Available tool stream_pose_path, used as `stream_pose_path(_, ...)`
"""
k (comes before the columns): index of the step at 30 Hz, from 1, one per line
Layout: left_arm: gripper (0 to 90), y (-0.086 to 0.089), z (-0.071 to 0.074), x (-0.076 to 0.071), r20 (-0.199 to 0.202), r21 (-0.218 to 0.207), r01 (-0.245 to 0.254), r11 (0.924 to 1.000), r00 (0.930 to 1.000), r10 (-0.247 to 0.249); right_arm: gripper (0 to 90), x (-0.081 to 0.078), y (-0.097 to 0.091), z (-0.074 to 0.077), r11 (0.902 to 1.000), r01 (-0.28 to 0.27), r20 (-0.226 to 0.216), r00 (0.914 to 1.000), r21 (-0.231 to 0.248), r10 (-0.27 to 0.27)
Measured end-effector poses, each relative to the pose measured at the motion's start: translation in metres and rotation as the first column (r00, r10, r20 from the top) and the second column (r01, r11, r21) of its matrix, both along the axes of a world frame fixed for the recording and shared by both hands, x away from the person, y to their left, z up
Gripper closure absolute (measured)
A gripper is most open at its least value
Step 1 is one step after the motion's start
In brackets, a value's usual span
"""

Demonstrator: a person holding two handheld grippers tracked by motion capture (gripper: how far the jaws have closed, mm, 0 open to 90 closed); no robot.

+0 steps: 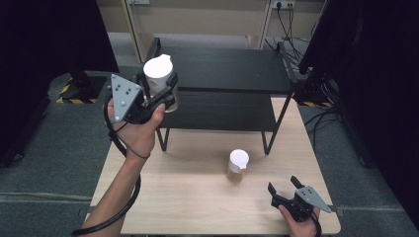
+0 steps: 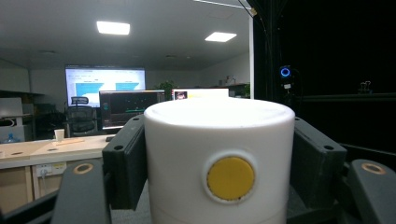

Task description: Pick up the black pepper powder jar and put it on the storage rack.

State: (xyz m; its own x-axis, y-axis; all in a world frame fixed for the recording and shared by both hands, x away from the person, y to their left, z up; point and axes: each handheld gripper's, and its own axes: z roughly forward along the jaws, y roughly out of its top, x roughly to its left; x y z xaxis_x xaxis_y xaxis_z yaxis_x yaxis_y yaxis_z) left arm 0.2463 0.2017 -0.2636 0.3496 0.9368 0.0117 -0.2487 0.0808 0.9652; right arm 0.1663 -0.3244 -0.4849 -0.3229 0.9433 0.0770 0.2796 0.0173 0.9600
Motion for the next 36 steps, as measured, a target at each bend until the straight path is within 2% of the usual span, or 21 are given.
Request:
stream_pose_path(11, 30.9, -0.001, 0.016, 0.011, 0.003, -0.012, -0.019, 0.9998, 0.9998, 0.019, 8.4, 0.001, 0.0, 0.001, 1.0, -0.003, -0.007, 1.0, -0.001, 0.003)
stream_pose_path(17, 30.9, -0.002, 0.022, 0.018, -0.003, -0.003, -0.037, 0.9993, 0.9993, 0.037, 8.4, 0.001, -0.001, 0.001, 1.0, -0.006, -0.007, 1.0, 0.001, 0.006)
stream_pose_path(28, 30.9, -0.001, 0.032, 0.04, -0.005, 0.006, -0.07, 0.9975, 0.9975, 0.07, 8.4, 0.001, -0.001, 0.001, 1.0, -0.007, -0.007, 1.0, 0.001, 0.007)
stream_pose_path(36, 30.9, -0.003, 0.037, 0.06, -0.029, 0.013, -0.087, 0.9962, 0.9958, 0.087, 8.4, 0.001, -0.002, 0.001, 1.0, -0.008, -0.005, 1.0, 0.002, 0.008)
